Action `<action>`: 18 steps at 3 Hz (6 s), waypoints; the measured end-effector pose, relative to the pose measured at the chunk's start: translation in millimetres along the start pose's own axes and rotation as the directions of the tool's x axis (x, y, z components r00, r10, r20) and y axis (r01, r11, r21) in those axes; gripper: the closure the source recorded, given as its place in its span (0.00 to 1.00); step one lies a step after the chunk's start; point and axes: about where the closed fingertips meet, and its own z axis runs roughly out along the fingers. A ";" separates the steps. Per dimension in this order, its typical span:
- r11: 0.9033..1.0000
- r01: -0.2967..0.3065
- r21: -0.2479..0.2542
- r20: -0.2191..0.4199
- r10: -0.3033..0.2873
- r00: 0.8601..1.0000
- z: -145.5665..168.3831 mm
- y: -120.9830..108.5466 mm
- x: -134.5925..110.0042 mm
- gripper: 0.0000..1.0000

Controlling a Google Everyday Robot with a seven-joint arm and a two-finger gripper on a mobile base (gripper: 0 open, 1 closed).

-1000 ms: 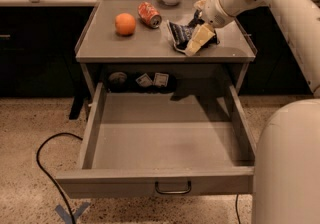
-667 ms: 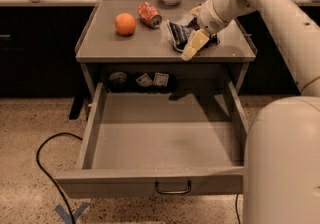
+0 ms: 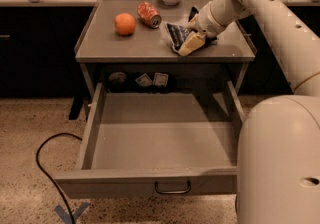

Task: Place blue chip bag into top drawer

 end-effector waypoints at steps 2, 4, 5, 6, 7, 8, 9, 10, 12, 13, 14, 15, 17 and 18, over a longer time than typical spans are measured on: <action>1.000 0.008 -0.005 0.016 -0.008 1.000 -7.4 11.7 -11.5 0.89; 0.988 -0.106 0.116 0.228 0.078 0.971 -110.1 70.8 -64.4 1.00; 0.984 -0.168 0.052 0.267 0.149 0.952 -110.9 134.9 -56.2 1.00; 0.985 -0.156 -0.077 0.229 0.170 0.958 -72.1 184.3 -30.3 1.00; 0.971 -0.107 -0.213 0.196 0.149 0.969 -30.9 213.6 -7.1 1.00; 0.963 -0.098 -0.252 0.190 0.148 0.970 -21.2 221.9 -1.5 1.00; 0.963 -0.098 -0.252 0.190 0.148 0.971 -21.2 221.9 -1.4 1.00; 0.965 -0.145 -0.217 0.141 0.178 0.974 -7.9 232.8 7.4 1.00; 0.919 -0.366 -0.147 0.073 0.379 0.922 73.1 280.9 73.4 1.00; 0.889 -0.432 -0.150 0.065 0.445 0.893 99.0 295.6 87.5 1.00; 0.889 -0.432 -0.150 0.065 0.445 0.893 99.1 295.7 87.5 0.82; 0.889 -0.432 -0.151 0.065 0.445 0.893 99.1 295.7 87.5 0.59; 0.889 -0.432 -0.151 0.065 0.445 0.893 99.1 295.7 87.5 0.12; 0.889 -0.432 -0.151 0.065 0.445 0.893 99.2 295.8 87.4 0.00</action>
Offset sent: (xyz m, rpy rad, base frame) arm -0.0410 0.0157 0.0256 0.0260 -0.0199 0.0257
